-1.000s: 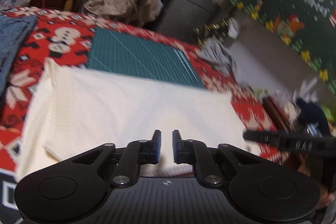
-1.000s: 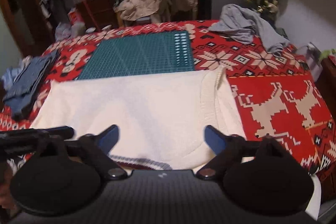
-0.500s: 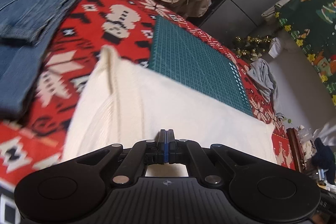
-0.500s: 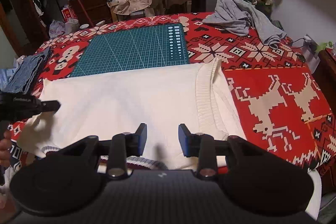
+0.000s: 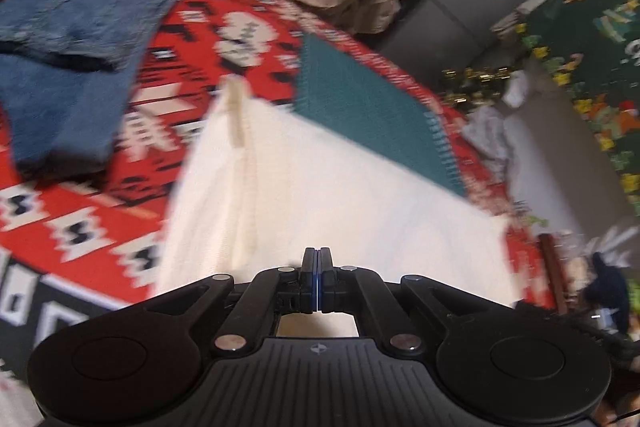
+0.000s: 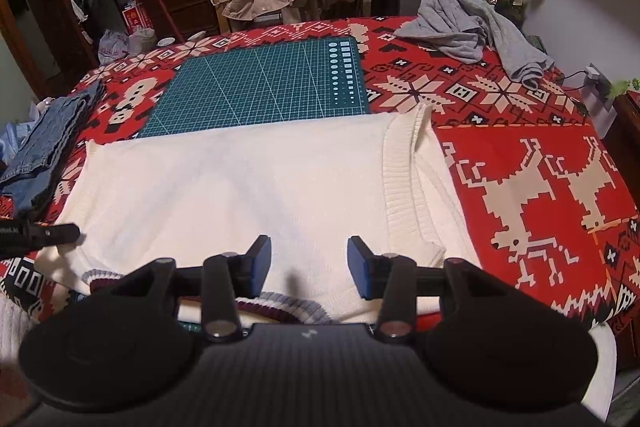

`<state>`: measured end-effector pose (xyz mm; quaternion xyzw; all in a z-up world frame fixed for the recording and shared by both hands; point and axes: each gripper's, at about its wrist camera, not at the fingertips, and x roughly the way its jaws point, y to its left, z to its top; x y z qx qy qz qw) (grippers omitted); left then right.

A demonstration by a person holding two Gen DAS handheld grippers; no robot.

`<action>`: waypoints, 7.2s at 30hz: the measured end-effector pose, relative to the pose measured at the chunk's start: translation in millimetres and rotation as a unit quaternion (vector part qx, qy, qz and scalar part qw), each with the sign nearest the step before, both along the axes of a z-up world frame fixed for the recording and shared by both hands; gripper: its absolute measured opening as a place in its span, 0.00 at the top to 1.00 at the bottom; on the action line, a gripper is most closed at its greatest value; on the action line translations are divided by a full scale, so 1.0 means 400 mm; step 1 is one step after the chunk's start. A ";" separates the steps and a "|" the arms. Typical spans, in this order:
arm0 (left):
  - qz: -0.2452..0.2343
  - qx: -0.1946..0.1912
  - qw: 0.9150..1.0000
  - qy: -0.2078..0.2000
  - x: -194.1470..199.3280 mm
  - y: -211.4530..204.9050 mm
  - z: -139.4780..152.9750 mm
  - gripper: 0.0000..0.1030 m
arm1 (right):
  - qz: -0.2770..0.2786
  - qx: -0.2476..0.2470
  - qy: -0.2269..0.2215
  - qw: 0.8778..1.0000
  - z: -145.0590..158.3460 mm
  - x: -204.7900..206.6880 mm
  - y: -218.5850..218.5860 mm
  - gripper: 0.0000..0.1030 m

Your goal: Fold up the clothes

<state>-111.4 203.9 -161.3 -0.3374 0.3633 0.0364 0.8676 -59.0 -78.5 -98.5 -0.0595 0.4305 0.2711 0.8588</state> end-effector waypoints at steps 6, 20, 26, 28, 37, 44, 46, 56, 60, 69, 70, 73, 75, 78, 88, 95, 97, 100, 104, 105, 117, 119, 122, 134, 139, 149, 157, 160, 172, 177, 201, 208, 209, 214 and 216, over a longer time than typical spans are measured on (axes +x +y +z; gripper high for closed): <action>-0.031 -0.016 0.999 0.023 0.073 -0.038 -0.038 1.00 | -0.003 -0.001 0.002 1.000 0.000 -0.003 0.001 0.52; -0.027 -0.058 0.998 0.022 -0.046 -0.025 -0.036 1.00 | 0.004 -0.007 0.015 1.000 -0.025 -0.006 0.002 0.50; -0.055 -0.070 0.996 0.017 0.035 -0.068 -0.038 1.00 | 0.008 -0.007 0.014 1.000 -0.020 -0.012 0.010 0.50; -0.065 -0.071 0.995 0.035 0.058 -0.084 -0.061 1.00 | 0.009 -0.007 0.012 1.000 -0.016 -0.015 0.011 0.50; -0.043 -0.098 0.994 0.030 -0.039 -0.024 -0.078 0.98 | 0.007 -0.008 0.013 1.000 -0.016 -0.014 -0.003 0.48; 0.028 -0.168 0.985 0.015 -0.106 0.083 -0.113 0.98 | 0.010 -0.007 0.019 1.000 -0.024 -0.011 0.001 0.48; 0.037 -0.164 0.986 0.014 -0.112 0.091 -0.111 0.98 | 0.010 -0.007 0.017 1.000 -0.022 -0.012 0.001 0.47; 0.080 -0.130 0.988 0.008 -0.142 0.113 -0.086 0.98 | 0.004 -0.007 0.016 1.000 -0.017 -0.011 -0.012 0.46; 0.077 -0.116 0.990 -0.009 -0.150 0.125 -0.059 0.95 | 0.002 -0.007 0.014 1.000 -0.013 -0.011 -0.016 0.45; 0.002 -0.119 0.993 -0.010 -0.091 0.060 -0.051 0.96 | 0.001 0.008 0.012 1.000 -0.012 0.001 -0.032 0.44; -0.001 -0.117 0.993 -0.004 -0.087 0.055 -0.059 0.96 | 0.001 0.008 0.014 1.000 -0.014 0.001 -0.033 0.45; 0.011 -0.116 0.993 0.009 -0.096 0.063 -0.078 0.97 | -0.001 0.006 0.017 1.000 -0.019 0.003 -0.038 0.45; 0.026 -0.118 0.993 0.013 -0.111 0.077 -0.085 0.98 | -0.004 0.003 0.017 1.000 -0.021 0.005 -0.046 0.45; 0.051 -0.115 0.992 0.009 -0.138 0.101 -0.074 0.96 | -0.013 0.000 0.012 1.000 -0.021 0.008 -0.066 0.45; 0.058 -0.145 0.987 -0.043 -0.051 0.114 -0.041 0.97 | -0.037 0.002 0.012 0.999 -0.028 0.037 -0.123 0.66; 0.083 -0.140 0.987 -0.012 0.083 0.144 -0.067 0.97 | -0.036 0.003 0.012 0.999 -0.021 0.035 -0.109 0.66; 0.091 -0.137 0.986 -0.002 0.121 0.154 -0.076 0.97 | -0.038 0.006 0.011 0.999 -0.019 0.037 -0.107 0.66; 0.095 -0.140 0.986 0.006 0.145 0.167 -0.080 0.97 | -0.042 0.009 0.012 0.999 -0.020 0.044 -0.102 0.66; 0.082 -0.136 0.987 0.010 0.107 0.158 -0.078 0.97 | -0.039 0.009 0.017 0.999 -0.028 0.054 -0.086 0.65; 0.077 -0.135 0.988 0.013 0.095 0.152 -0.078 0.97 | -0.037 0.009 0.018 0.999 -0.030 0.056 -0.080 0.65; 0.021 -0.065 0.997 0.044 -0.024 0.071 -0.052 0.98 | -0.031 -0.003 0.022 0.999 -0.046 0.075 -0.064 0.65; 0.016 -0.050 0.997 0.048 -0.034 0.065 -0.046 0.98 | -0.029 -0.006 0.022 0.999 -0.048 0.080 -0.073 0.66; 0.019 -0.035 0.998 0.048 -0.040 0.057 -0.047 0.98 | -0.029 -0.003 0.029 0.999 -0.054 0.089 -0.095 0.84; 0.006 -0.053 0.999 0.004 0.014 0.037 -0.044 0.97 | -0.010 0.026 0.053 0.998 -0.080 0.119 -0.079 0.96; 0.014 -0.055 0.998 0.022 -0.004 0.056 -0.064 0.98 | -0.015 0.027 0.059 0.998 -0.100 0.141 -0.095 1.00; 0.025 -0.078 0.997 -0.016 0.070 0.089 -0.011 0.99 | -0.021 0.051 0.055 0.997 -0.052 0.206 -0.074 0.98; 0.020 -0.073 0.997 0.017 0.166 0.100 -0.056 0.99 | -0.035 0.058 0.067 0.995 -0.094 0.305 -0.009 0.98; 0.022 -0.090 0.995 0.020 0.139 0.117 -0.078 0.98 | -0.042 0.052 0.067 0.996 -0.115 0.317 -0.030 1.00; 0.025 -0.099 0.995 0.003 0.203 0.132 -0.051 0.98 | -0.038 0.078 0.064 0.994 -0.086 0.380 0.023 0.97; 0.019 -0.068 0.997 0.006 0.221 0.147 -0.070 0.98 | -0.042 0.059 0.048 0.996 -0.117 0.404 0.042 1.00; 0.078 -0.002 0.997 -0.005 0.173 0.279 -0.018 0.88 | -0.101 0.064 0.016 0.993 -0.082 0.484 -0.075 0.75; 0.068 0.028 0.997 0.015 0.190 0.260 -0.027 0.67 | -0.111 0.065 0.028 0.991 -0.104 0.483 -0.098 0.57; 0.065 0.038 0.997 0.019 0.194 0.252 -0.027 0.67 | -0.111 0.064 0.029 0.991 -0.108 0.483 -0.095 0.55; 0.057 0.072 0.996 0.020 0.208 0.226 -0.030 0.69 | -0.104 0.056 0.027 0.993 -0.123 0.489 -0.070 0.53; 0.057 0.073 0.996 0.017 0.211 0.225 -0.032 0.70 | -0.099 0.057 0.028 0.993 -0.126 0.492 -0.062 0.54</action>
